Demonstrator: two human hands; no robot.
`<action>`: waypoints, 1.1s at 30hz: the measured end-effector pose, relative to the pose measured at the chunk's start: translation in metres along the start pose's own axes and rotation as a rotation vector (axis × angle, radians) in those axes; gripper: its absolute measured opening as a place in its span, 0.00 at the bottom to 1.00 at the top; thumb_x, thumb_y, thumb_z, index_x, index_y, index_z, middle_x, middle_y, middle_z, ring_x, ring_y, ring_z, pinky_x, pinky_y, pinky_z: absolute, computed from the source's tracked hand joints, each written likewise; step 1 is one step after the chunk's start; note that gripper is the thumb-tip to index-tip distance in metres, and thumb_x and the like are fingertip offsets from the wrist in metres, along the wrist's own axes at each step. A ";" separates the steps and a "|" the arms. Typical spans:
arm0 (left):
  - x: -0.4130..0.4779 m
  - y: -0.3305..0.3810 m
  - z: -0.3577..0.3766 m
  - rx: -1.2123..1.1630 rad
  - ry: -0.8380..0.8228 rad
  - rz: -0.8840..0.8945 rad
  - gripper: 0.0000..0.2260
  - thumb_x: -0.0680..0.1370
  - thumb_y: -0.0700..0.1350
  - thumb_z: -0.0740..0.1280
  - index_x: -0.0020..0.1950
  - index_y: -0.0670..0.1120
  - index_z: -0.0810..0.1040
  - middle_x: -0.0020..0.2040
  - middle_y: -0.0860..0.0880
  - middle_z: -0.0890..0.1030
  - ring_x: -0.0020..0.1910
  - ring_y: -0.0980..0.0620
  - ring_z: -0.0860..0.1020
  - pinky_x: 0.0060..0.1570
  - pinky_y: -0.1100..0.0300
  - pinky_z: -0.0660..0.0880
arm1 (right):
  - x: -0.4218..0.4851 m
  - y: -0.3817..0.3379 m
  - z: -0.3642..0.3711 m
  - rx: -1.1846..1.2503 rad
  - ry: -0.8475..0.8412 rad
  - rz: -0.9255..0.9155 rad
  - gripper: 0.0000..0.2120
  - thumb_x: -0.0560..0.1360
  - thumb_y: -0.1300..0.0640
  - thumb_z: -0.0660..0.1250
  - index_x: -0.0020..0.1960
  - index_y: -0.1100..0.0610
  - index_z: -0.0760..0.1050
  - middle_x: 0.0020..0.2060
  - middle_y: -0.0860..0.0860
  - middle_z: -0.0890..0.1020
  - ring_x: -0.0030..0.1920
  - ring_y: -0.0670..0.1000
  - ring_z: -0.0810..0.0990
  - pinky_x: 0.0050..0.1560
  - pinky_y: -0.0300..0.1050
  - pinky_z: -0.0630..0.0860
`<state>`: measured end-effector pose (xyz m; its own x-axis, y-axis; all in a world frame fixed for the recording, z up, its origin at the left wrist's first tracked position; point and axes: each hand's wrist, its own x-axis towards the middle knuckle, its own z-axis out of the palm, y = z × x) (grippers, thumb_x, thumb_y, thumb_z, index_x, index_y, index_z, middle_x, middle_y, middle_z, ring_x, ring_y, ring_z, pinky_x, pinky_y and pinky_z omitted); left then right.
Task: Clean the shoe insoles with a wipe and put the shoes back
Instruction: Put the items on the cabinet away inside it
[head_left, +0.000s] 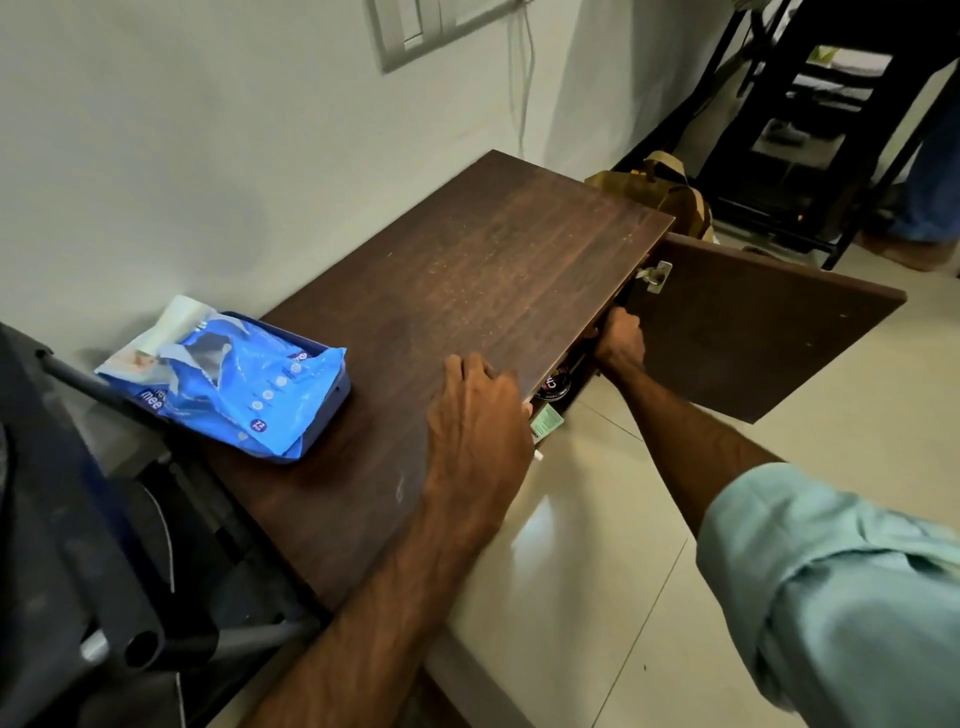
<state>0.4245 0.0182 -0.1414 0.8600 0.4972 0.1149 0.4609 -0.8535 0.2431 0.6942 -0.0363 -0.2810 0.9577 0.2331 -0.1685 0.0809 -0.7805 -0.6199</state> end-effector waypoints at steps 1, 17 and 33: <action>0.002 -0.001 0.001 0.001 -0.001 -0.009 0.13 0.82 0.53 0.64 0.61 0.48 0.79 0.60 0.47 0.75 0.62 0.47 0.68 0.57 0.53 0.74 | 0.003 0.001 0.003 0.009 -0.002 -0.001 0.14 0.81 0.61 0.66 0.65 0.64 0.74 0.62 0.63 0.79 0.62 0.64 0.80 0.63 0.59 0.78; 0.011 -0.008 0.008 0.024 0.003 -0.012 0.15 0.81 0.54 0.66 0.62 0.47 0.79 0.61 0.45 0.78 0.62 0.47 0.71 0.58 0.53 0.74 | 0.008 0.001 0.018 0.211 0.074 -0.088 0.18 0.81 0.64 0.67 0.70 0.66 0.73 0.64 0.62 0.80 0.64 0.61 0.80 0.65 0.52 0.77; -0.019 0.023 -0.034 -0.057 -0.007 0.061 0.12 0.82 0.50 0.65 0.61 0.46 0.80 0.59 0.46 0.79 0.62 0.48 0.71 0.55 0.55 0.73 | -0.154 0.033 -0.029 0.276 0.114 -0.228 0.20 0.72 0.65 0.72 0.63 0.58 0.78 0.54 0.48 0.80 0.45 0.46 0.83 0.50 0.43 0.81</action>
<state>0.4115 -0.0054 -0.1048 0.8878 0.4430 0.1250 0.3941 -0.8719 0.2906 0.5576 -0.1144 -0.2531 0.9494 0.3052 0.0744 0.2332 -0.5261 -0.8178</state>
